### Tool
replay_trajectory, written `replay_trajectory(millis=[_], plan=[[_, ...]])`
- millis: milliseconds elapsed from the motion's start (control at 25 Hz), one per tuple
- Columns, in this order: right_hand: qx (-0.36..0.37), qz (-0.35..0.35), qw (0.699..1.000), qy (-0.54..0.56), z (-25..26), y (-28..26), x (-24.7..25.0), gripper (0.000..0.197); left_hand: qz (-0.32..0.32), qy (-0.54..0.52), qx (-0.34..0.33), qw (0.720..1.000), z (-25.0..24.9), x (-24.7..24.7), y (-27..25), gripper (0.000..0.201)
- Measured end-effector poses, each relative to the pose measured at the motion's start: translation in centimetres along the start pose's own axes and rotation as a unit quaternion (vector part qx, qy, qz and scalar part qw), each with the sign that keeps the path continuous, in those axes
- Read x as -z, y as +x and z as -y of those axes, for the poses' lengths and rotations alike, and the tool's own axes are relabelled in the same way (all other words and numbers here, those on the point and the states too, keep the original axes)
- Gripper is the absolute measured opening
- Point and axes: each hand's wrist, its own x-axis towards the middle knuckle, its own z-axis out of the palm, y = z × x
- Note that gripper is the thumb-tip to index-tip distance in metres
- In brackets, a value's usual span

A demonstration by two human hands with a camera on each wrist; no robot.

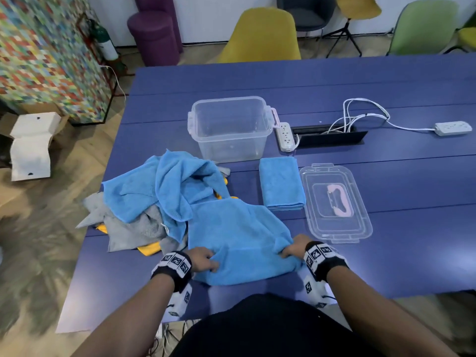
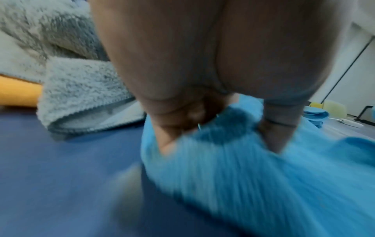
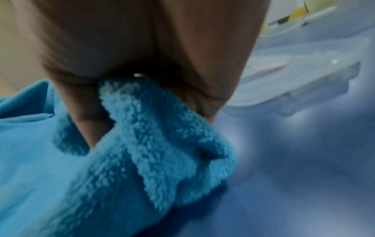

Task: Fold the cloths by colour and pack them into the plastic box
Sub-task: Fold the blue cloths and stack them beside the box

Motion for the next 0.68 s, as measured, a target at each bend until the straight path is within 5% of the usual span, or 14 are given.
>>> replay_trajectory(millis=[160,280,360,400,480,600,680], plan=[[-0.06,0.019,0.994,-0.09,-1.3,0.1,-0.4,0.086,0.07,0.036,0.066,0.995,-0.1,-0.2,-0.5,0.06],[-0.044,0.069,0.992,-0.094,-2.2,-0.4,-1.1,0.086,0.099,0.062,0.107,0.987,0.5,-1.1,-0.5,0.087],[-0.011,0.074,0.997,-0.017,-2.1,-0.8,-0.6,0.094,0.105,0.004,0.116,0.988,0.5,-0.9,-1.1,0.041],[0.001,0.043,0.998,0.052,-2.2,-0.5,-0.1,0.106,0.082,-0.073,0.107,0.988,0.2,-0.3,-1.6,0.021],[0.028,-0.061,0.97,0.234,-1.3,-0.5,1.8,0.102,-0.036,-0.278,0.078,0.957,-0.4,2.1,-2.2,0.019],[0.112,-0.129,0.859,0.482,1.5,-2.8,6.6,0.052,-0.283,-0.453,0.015,0.845,-2.2,7.7,-3.8,0.035],[0.177,-0.14,0.793,0.566,2.6,-4.4,10.1,0.062,-0.382,-0.494,-0.061,0.779,-3.5,11.7,-6.0,0.02]])
